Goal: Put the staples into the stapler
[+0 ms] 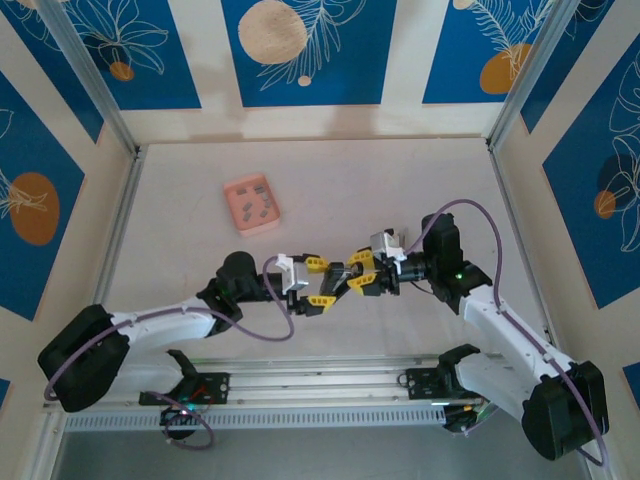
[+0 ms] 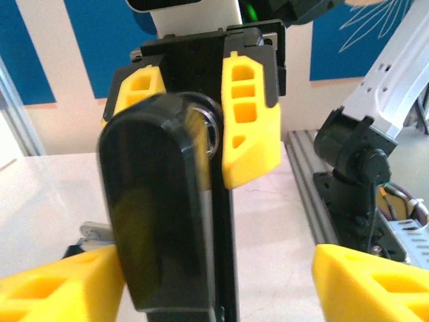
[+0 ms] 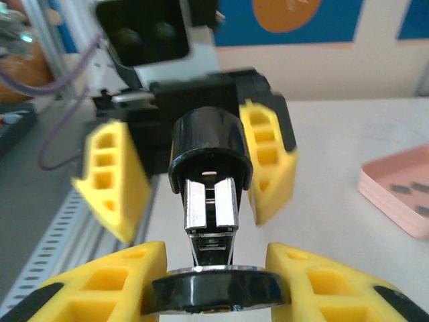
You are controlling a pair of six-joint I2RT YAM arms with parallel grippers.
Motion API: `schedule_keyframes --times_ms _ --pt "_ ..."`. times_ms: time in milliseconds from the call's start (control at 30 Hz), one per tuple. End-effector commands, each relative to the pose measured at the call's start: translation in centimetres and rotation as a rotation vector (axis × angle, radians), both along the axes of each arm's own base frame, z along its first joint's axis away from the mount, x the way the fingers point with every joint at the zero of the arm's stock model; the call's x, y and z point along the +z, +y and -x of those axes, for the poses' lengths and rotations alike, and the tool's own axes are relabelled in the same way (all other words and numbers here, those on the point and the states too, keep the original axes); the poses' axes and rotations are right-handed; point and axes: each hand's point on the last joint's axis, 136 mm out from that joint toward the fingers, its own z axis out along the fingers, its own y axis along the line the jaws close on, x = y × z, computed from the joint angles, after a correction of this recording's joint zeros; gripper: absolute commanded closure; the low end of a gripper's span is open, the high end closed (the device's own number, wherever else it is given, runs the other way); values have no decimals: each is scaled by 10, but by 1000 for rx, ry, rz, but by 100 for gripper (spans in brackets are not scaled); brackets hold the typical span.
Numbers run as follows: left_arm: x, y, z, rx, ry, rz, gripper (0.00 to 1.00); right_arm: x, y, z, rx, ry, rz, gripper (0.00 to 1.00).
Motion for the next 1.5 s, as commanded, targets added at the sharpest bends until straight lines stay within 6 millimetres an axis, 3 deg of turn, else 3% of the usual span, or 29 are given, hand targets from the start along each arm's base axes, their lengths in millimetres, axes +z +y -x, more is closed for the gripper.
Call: schedule_keyframes --times_ms 0,233,400,600,967,1200,1467 --pt "5 9 -9 75 -69 -49 22 -5 -6 -18 -133 -104 85 89" --pt "-17 32 -10 122 -171 -321 24 -18 8 -10 -123 -202 190 90" --pt "-22 36 -8 97 -198 -399 26 -20 22 4 -34 -245 203 90" --pt "-27 28 -1 27 -176 -400 30 -20 33 11 24 -248 213 90" --pt "-21 13 6 -61 -135 -361 50 -23 44 11 59 -250 224 90" --pt "-26 14 5 -57 -118 -376 68 -21 48 11 71 -256 216 90" --pt "-28 14 4 -48 -112 -376 66 -16 52 13 81 -268 191 90"
